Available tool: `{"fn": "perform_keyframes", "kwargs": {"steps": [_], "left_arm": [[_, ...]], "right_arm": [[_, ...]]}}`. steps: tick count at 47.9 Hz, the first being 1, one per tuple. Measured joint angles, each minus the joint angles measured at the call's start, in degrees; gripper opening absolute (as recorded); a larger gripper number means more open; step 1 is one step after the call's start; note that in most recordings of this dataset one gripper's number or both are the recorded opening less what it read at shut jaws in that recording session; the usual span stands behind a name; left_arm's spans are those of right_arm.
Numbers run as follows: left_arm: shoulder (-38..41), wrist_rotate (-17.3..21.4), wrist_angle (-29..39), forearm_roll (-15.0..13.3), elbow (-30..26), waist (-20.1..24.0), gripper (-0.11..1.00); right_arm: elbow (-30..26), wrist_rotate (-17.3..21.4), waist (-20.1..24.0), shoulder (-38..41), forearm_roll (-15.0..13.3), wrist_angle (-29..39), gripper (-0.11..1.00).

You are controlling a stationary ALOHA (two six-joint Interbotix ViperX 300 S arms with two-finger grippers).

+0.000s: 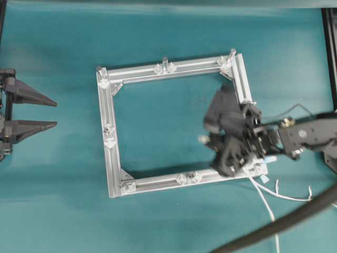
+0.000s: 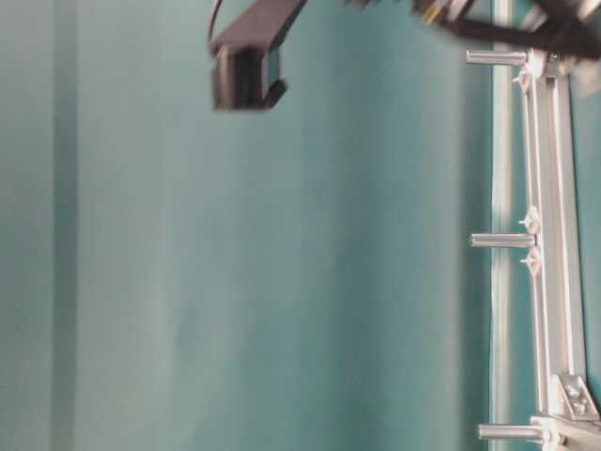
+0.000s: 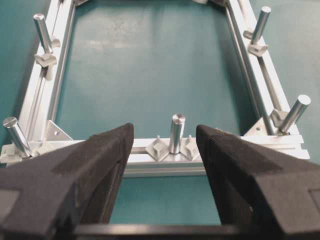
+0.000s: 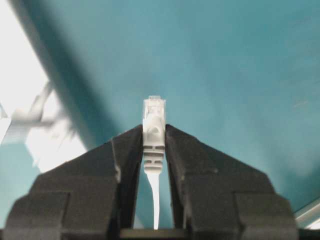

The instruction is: Move the cable alternately left and right between 8 pins so it hooks onto each one.

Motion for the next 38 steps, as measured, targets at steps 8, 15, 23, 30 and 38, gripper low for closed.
{"fn": "perform_keyframes", "kwargs": {"steps": [8, 15, 23, 30, 38], "left_arm": [[0.00, 0.00, 0.00, 0.00, 0.09, 0.00, 0.65], [-0.09, 0.00, 0.00, 0.09, 0.09, 0.00, 0.65], [-0.09, 0.00, 0.00, 0.00, 0.09, 0.00, 0.65], [-0.09, 0.00, 0.00, 0.00, 0.18, 0.00, 0.65], [-0.09, 0.00, 0.00, 0.00, 0.26, 0.09, 0.65]], "right_arm": [[-5.10, 6.06, -1.85, 5.98, -1.49, 0.53, 0.16], [-13.01, 6.33, -1.85, 12.30, -1.49, 0.62, 0.16], [-19.34, 3.96, -1.49, 16.61, -1.49, 0.44, 0.16], [-20.48, -2.02, 0.70, 17.40, -1.41, -0.26, 0.16], [-20.57, -7.29, 5.54, 17.40, -0.88, -1.14, 0.16]]}}
